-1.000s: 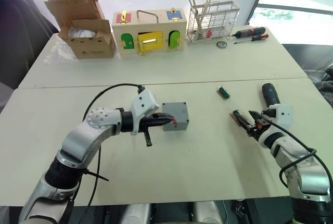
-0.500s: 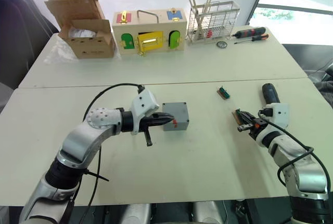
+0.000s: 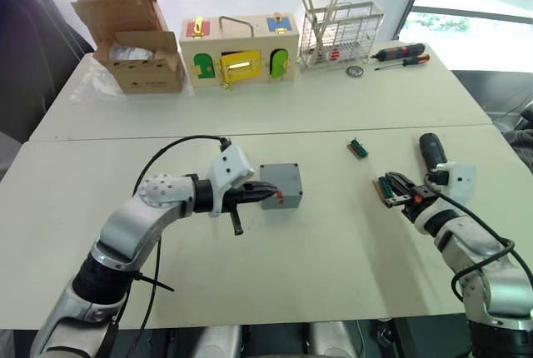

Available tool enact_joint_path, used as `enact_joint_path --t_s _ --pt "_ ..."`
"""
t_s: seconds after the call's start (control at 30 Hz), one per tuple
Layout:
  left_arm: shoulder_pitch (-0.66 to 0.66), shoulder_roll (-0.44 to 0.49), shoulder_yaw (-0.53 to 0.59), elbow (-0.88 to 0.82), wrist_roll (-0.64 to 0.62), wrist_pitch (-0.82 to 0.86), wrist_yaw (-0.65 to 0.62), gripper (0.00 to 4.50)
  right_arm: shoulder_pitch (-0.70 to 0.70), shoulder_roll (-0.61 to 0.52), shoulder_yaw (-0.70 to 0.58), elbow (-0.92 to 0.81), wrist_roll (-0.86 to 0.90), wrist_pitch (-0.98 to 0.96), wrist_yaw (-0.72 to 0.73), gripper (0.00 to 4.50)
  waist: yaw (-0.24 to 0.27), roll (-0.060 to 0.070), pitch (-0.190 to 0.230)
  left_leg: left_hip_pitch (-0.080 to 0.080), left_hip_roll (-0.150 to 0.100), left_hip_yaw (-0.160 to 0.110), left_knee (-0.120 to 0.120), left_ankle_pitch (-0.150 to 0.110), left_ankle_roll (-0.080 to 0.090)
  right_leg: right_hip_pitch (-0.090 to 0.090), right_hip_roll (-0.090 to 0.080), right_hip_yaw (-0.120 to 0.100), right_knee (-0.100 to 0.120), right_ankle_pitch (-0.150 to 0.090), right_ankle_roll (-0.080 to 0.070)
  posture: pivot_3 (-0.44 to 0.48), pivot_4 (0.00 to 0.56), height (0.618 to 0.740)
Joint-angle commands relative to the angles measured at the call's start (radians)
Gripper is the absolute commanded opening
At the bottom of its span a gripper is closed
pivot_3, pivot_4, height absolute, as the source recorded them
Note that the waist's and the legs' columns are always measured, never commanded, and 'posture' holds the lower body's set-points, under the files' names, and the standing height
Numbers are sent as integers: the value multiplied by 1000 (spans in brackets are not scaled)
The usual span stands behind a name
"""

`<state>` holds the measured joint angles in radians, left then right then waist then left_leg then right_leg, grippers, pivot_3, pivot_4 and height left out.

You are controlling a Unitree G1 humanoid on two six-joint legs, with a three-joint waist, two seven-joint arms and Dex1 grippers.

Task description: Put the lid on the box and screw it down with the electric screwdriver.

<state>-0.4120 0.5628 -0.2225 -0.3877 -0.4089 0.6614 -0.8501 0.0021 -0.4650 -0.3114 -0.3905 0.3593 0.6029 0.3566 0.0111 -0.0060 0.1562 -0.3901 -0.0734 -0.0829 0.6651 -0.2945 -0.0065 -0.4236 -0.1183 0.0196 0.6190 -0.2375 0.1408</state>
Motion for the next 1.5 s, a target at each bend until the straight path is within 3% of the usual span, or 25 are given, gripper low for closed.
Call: enact_joint_path --t_s 0.03,0.13,0.27,0.4,0.53,0.77,1.5 --pt "-17 -3 39 -7 -29 -3 -6 0 -32 -11 -46 -82 38 -17 1 44 0 0 0 0 0 0 0 0 0 0 0 0 0 0 0 0 150 734" --pt "-33 8 131 0 -94 49 7 0 -130 -26 -30 -119 87 10 12 44 -8 0 0 0 0 0 0 0 0 0 0 0 0 0 0 0 150 734" --pt "-7 75 248 -4 -142 109 18 0 -340 -18 125 -61 132 71 88 44 -32 1 0 1 1 0 0 0 0 -2 1 0 3 0 0 0 150 734" --pt "38 103 296 -34 -180 139 31 0 -410 -5 241 22 112 62 154 44 -21 0 0 0 1 -1 -2 3 -5 -3 1 -1 2 0 0 0 150 734" --pt "107 124 333 -81 -201 162 56 0 -431 -9 346 108 80 29 233 44 -22 0 1 -3 -1 0 2 3 -5 -1 -1 0 -2 0 0 0 150 734" --pt "184 119 283 -145 -164 135 107 0 -439 -6 368 155 76 4 294 44 -23 0 1 -2 0 0 0 3 -5 -3 0 1 0 1 -1 0 150 734" --pt "169 111 250 -160 -175 146 146 0 -437 55 422 238 -18 -64 301 44 -23 0 1 -2 0 1 0 3 -6 -3 0 1 0 1 -1 0 150 734"
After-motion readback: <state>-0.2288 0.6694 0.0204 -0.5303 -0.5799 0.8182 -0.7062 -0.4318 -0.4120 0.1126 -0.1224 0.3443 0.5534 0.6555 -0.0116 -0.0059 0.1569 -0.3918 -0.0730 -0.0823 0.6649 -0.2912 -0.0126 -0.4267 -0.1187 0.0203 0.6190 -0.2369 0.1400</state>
